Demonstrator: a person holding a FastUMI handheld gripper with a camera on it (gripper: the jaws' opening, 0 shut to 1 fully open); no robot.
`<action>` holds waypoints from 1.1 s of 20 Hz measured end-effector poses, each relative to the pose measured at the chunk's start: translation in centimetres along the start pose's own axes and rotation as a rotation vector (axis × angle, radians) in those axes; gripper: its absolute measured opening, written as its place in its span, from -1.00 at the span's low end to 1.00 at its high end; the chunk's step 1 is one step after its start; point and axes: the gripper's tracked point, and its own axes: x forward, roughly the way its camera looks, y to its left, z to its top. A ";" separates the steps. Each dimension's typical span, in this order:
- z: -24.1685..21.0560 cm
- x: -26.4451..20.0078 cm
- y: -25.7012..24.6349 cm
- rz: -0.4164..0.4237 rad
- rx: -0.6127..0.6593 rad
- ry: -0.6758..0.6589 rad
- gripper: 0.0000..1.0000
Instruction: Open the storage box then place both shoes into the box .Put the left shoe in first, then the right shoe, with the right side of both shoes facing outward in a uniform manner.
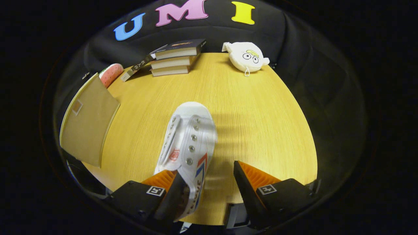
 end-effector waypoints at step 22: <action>9.1 -8.9 4.2 -0.016 0.218 -0.111 -0.90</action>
